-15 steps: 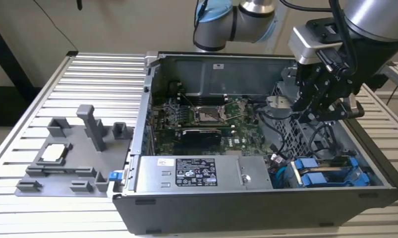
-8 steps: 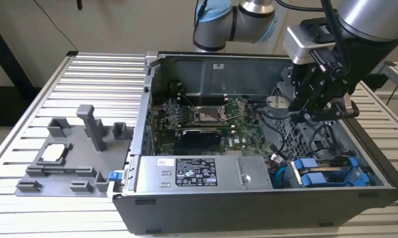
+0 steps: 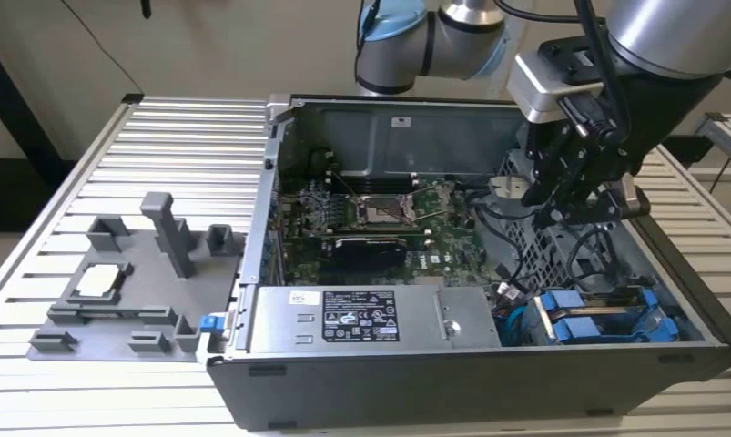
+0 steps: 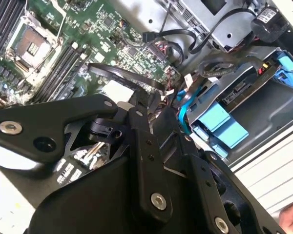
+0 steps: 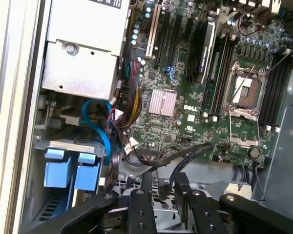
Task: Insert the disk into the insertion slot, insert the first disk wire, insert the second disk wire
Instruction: 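Insert the first disk wire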
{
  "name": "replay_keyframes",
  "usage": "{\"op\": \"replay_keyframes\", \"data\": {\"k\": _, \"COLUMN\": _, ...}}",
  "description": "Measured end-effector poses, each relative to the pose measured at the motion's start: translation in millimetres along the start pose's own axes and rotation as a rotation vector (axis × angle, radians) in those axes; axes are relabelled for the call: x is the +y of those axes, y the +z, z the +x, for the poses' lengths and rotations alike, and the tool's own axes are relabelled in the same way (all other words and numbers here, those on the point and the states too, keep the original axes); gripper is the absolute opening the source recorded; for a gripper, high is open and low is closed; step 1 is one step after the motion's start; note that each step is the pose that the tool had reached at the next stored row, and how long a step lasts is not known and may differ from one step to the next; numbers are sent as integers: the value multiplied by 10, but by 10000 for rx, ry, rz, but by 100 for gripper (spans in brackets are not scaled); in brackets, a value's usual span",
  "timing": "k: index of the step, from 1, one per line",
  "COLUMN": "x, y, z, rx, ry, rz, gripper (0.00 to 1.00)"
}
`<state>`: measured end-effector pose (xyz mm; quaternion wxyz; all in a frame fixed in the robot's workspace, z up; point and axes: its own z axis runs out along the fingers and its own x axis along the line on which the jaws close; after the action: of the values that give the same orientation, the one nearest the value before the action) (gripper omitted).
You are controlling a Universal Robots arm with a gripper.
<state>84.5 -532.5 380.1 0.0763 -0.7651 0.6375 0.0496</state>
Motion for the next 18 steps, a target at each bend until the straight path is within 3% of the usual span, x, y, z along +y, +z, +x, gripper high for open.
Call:
{"op": "replay_keyframes", "data": {"k": 9, "x": 1, "y": 4, "z": 1, "rx": -1, "ry": -1, "rz": 2, "gripper": 33}}
{"op": "replay_keyframes", "data": {"k": 12, "x": 1, "y": 4, "z": 1, "rx": -1, "ry": 0, "rz": 3, "gripper": 31}}
{"op": "replay_keyframes", "data": {"k": 13, "x": 1, "y": 5, "z": 1, "rx": -1, "ry": 0, "rz": 3, "gripper": 24}}
{"op": "replay_keyframes", "data": {"k": 18, "x": 1, "y": 6, "z": 2, "rx": -3, "ry": 0, "rz": 3, "gripper": 24}}
